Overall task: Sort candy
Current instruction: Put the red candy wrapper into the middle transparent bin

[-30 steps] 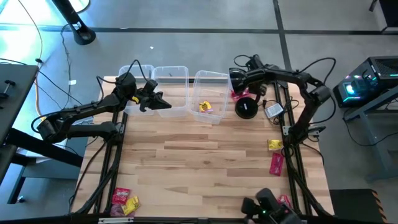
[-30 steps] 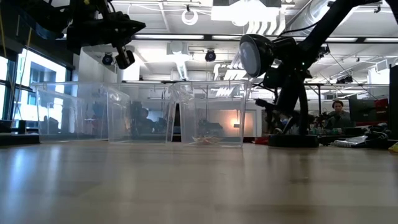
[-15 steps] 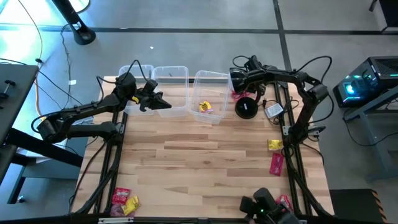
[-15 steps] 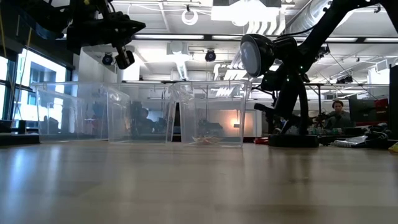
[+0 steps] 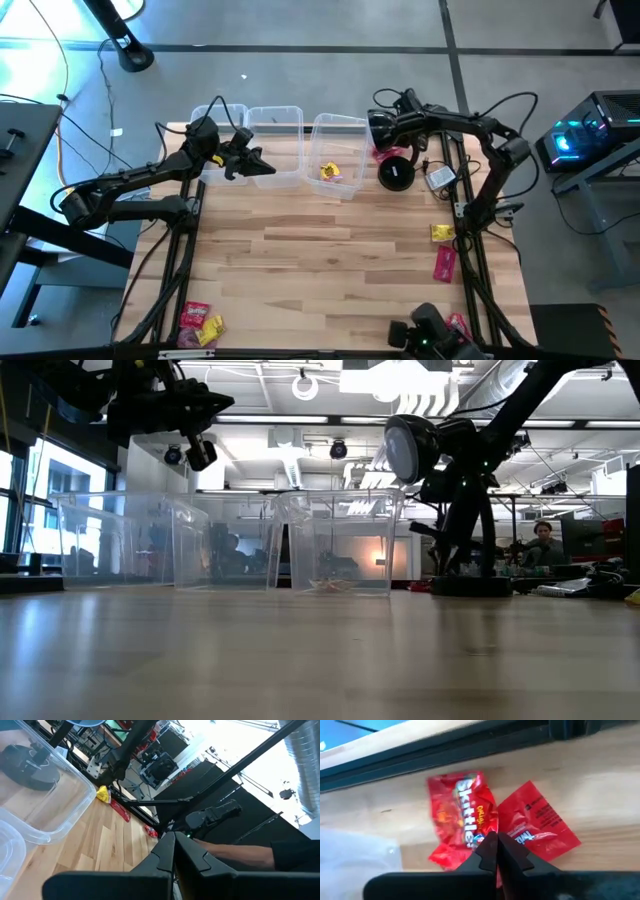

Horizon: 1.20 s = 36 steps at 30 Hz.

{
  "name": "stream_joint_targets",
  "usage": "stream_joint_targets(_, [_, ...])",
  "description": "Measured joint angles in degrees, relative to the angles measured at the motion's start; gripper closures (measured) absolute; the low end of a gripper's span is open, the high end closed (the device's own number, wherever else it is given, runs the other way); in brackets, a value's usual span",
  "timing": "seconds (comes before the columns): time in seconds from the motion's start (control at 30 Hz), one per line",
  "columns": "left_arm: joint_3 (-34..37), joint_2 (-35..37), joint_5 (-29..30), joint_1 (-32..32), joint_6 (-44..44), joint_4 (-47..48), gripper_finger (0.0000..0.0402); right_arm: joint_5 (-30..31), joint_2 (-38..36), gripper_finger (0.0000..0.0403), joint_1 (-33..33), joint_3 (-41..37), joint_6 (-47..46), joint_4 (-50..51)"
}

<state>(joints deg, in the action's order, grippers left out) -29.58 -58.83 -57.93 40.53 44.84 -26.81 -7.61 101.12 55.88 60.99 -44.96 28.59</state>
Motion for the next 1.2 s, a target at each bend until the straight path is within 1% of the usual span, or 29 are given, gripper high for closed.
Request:
stream_joint_targets(0.2, [0.00, 0.00, 0.00, 0.00, -0.09, -0.01, 0.0401, 0.49, -6.34, 0.0403, 0.00, 0.00, 3.91, 2.40])
stream_joint_targets(0.3, [0.00, 0.00, 0.00, 0.00, -0.44, -0.02, 0.0402, 0.67, -10.11, 0.0403, 0.03, 0.00, 4.48, 2.46])
stream_joint_targets(0.5, [0.00, 0.00, 0.09, -0.02, -0.24, -0.04, 0.0401, 3.01, -18.21, 0.0403, -0.02, 0.00, 5.04, 3.66])
stream_joint_targets(0.63, [0.00, 0.00, 1.27, -0.01, -0.42, -0.44, 0.0401, 3.56, -23.19, 0.0403, 0.00, 0.00, 4.62, 3.04])
stream_joint_targets(0.7, [0.00, 0.00, 2.34, 0.00, -0.42, -1.68, 0.0401, 3.77, -25.38, 0.0403, 0.00, 0.00, 3.59, 2.43])
stream_joint_targets(0.8, [-0.10, 0.00, 3.59, 0.01, -0.44, -5.98, 0.0402, 4.52, -28.61, 0.0403, 0.02, 0.00, 2.92, 0.50])
stream_joint_targets(0.9, [-1.92, 0.00, 5.51, 0.00, -1.17, -7.90, 0.0402, 4.54, -31.22, 0.0403, 0.00, 0.00, 2.34, -2.85])
stream_joint_targets(1.1, [-8.37, -1.24, 11.21, 0.00, -9.02, -7.58, 0.0401, 4.43, -34.51, 0.0403, 0.00, 0.02, 1.47, -10.42])
stream_joint_targets(1.2, [-11.75, -2.91, 13.62, 0.00, -11.33, -7.44, 0.0401, 4.31, -35.39, 0.0403, -0.07, 0.02, 1.28, -14.39])
